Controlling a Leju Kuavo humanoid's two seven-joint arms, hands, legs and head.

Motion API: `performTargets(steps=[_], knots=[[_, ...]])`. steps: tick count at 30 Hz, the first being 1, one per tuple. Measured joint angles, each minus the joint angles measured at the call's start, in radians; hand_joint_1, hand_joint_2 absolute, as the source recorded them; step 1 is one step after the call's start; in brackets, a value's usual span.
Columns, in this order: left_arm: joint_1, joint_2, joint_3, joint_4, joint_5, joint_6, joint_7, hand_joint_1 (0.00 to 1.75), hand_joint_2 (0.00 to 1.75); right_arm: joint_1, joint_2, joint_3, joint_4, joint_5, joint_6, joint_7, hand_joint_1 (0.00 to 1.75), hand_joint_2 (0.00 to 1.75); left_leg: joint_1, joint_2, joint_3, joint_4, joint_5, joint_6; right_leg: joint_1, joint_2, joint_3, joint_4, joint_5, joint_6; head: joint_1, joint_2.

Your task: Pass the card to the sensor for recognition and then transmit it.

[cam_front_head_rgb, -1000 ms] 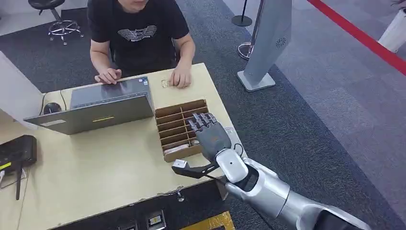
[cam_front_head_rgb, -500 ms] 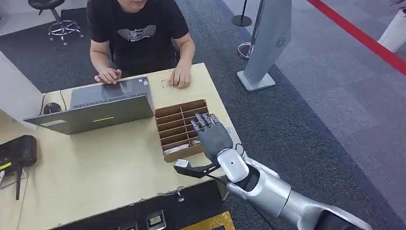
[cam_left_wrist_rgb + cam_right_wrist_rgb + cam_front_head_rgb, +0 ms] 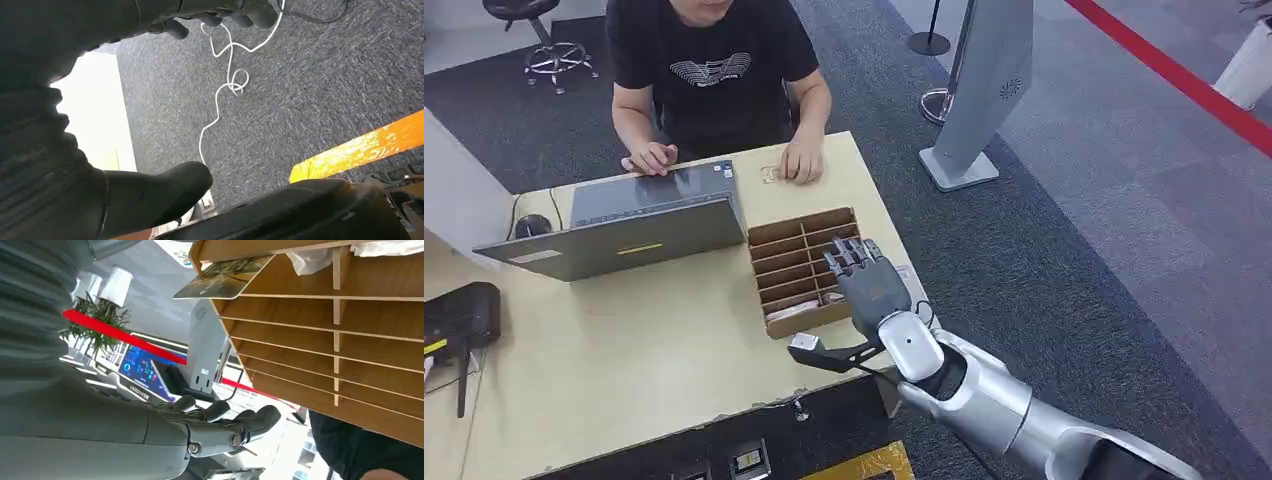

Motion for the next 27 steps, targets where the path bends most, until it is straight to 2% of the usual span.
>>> performTargets(steps=[6,7,15,23,27], knots=[[0.000,0.000,0.000,0.000,-0.004,0.000,0.000,0.00,1.75,0.004,0.000,-0.001,0.000,0.000,0.005,0.006,0.05,1.75,0.000,0.000,0.000,0.000,0.000,0.000,0.000,0.000,0.000,0.000,0.000,0.000,0.000,0.000],[0.000,0.000,0.000,0.000,-0.005,0.000,0.000,0.00,1.75,0.006,0.000,-0.002,0.000,0.000,0.006,0.008,0.17,1.75,0.000,0.000,0.000,0.000,0.000,0.000,0.000,0.000,0.000,0.000,0.000,0.000,0.000,0.000],[-0.001,0.000,0.000,0.000,-0.010,-0.003,0.001,0.00,1.75,0.013,-0.006,-0.011,0.000,0.000,0.011,0.013,0.23,1.75,0.000,0.000,0.000,0.000,0.000,0.000,0.000,0.000,0.000,0.000,0.000,0.000,0.000,0.000],[-0.002,0.000,0.000,0.000,-0.010,-0.002,0.002,0.00,1.75,0.016,-0.006,-0.018,0.000,0.000,0.011,0.013,0.19,1.75,0.000,0.000,0.000,0.000,0.000,0.000,0.000,0.000,0.000,0.000,0.000,0.000,0.000,0.000],[-0.002,0.000,0.000,0.000,-0.010,0.000,0.002,0.00,1.75,0.016,-0.006,-0.026,0.000,0.000,0.011,0.013,0.26,1.75,0.000,0.000,0.000,0.000,0.000,0.000,0.000,0.000,0.000,0.000,0.000,0.000,0.000,0.000]])
